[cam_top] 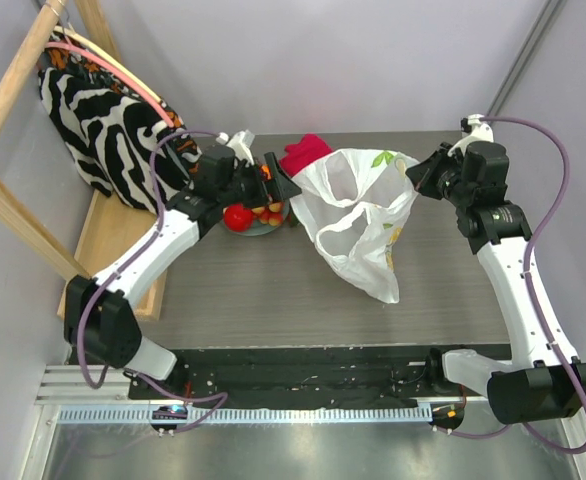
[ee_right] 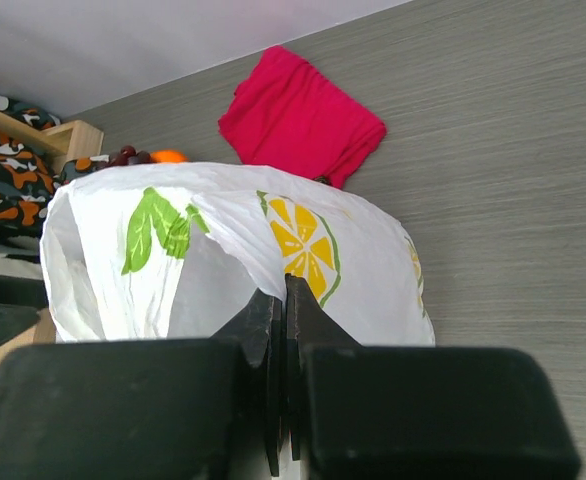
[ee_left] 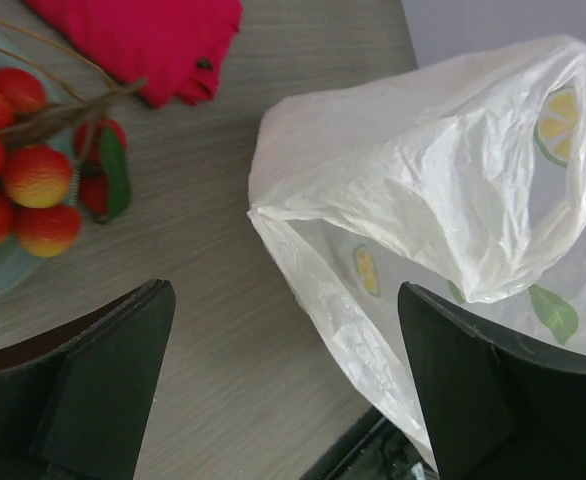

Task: Place the fruits into the plastic bag

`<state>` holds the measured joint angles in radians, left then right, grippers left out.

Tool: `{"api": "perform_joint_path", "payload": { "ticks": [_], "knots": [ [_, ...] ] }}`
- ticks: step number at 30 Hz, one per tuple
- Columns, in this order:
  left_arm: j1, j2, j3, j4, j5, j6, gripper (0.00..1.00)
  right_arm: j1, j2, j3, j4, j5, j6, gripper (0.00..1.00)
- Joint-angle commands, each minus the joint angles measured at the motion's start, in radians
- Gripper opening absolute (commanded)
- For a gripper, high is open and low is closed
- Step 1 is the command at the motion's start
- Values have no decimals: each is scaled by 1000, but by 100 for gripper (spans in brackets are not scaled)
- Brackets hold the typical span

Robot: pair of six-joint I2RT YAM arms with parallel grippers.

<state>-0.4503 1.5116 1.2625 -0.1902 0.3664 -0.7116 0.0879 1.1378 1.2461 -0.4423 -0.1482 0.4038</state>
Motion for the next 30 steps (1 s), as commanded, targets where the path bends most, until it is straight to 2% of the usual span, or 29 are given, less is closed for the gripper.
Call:
{"api": "perform_joint_path", "payload": {
  "ticks": [1,3,7,11,16,24,30],
  "knots": [
    [4,-169,-26,-49,-228,133,100,3,-7,-4,30,56,23,1],
    [4,-208,-52,-58,-279,158,100,1,-3,-2,30,59,24,1],
    [19,-280,-81,-141,-424,306,100,0,2,6,31,55,27,1],
    [48,-274,-23,-207,-468,391,100,1,2,0,34,42,33,1],
    [47,-167,60,-226,-503,448,99,1,2,-13,45,32,49,1],
    [48,65,264,-253,-520,474,89,1,-7,-20,66,25,72,1],
    [55,245,419,-236,-606,463,83,1,-6,-25,77,12,79,1]
  ]
}}
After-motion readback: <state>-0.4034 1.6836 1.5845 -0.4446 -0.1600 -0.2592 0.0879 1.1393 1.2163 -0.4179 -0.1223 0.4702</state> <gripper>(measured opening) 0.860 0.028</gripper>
